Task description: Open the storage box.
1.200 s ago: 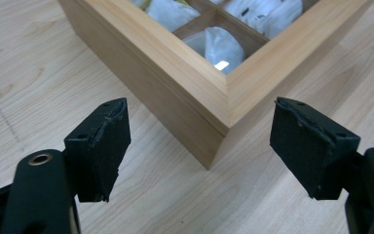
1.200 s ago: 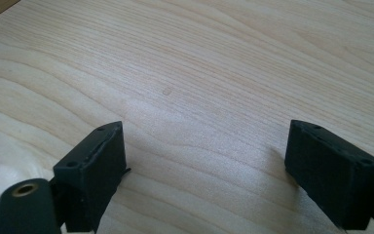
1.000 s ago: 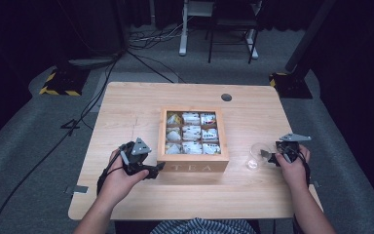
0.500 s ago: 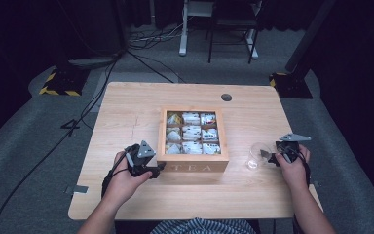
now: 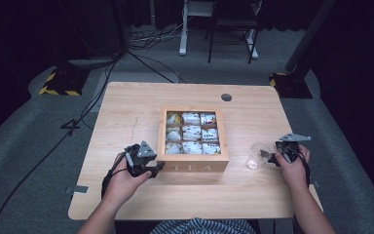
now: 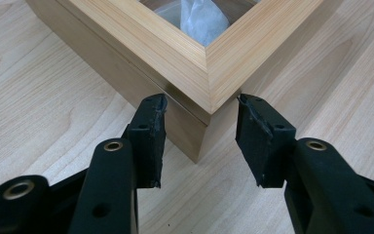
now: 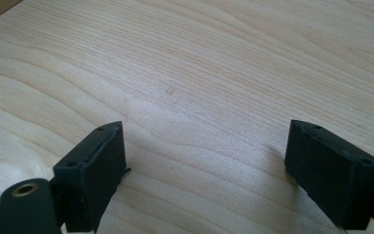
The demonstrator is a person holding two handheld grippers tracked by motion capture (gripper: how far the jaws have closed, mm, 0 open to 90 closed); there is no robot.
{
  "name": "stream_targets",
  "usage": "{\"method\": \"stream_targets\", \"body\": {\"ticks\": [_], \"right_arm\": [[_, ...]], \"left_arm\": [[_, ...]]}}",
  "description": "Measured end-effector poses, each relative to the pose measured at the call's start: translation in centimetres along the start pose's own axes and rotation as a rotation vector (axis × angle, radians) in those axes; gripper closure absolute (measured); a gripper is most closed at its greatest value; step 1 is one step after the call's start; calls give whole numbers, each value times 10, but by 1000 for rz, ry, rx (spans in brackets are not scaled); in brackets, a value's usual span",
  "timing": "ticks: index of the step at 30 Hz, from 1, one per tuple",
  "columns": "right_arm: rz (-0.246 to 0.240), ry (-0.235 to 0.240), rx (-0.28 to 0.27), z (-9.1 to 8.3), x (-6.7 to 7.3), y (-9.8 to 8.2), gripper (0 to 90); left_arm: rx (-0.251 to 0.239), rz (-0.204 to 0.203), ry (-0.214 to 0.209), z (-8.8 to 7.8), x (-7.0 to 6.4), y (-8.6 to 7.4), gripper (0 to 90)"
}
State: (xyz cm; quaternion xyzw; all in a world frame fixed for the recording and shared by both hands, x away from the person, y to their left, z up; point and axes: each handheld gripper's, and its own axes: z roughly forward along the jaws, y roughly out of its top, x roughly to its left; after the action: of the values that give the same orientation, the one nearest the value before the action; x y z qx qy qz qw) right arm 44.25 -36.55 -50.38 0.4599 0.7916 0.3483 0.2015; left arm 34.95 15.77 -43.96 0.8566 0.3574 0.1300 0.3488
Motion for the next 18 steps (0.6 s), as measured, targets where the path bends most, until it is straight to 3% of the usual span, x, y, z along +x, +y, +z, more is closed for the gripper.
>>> {"method": "stream_targets", "body": {"ticks": [3,18], "right_arm": [[0,0,0,0,0,0,153],[0,1,0,0,0,0,153]], "left_arm": [[-1,17,3,-2,-1,1,596],[8,27,-3,-5,1,3,633]]}}
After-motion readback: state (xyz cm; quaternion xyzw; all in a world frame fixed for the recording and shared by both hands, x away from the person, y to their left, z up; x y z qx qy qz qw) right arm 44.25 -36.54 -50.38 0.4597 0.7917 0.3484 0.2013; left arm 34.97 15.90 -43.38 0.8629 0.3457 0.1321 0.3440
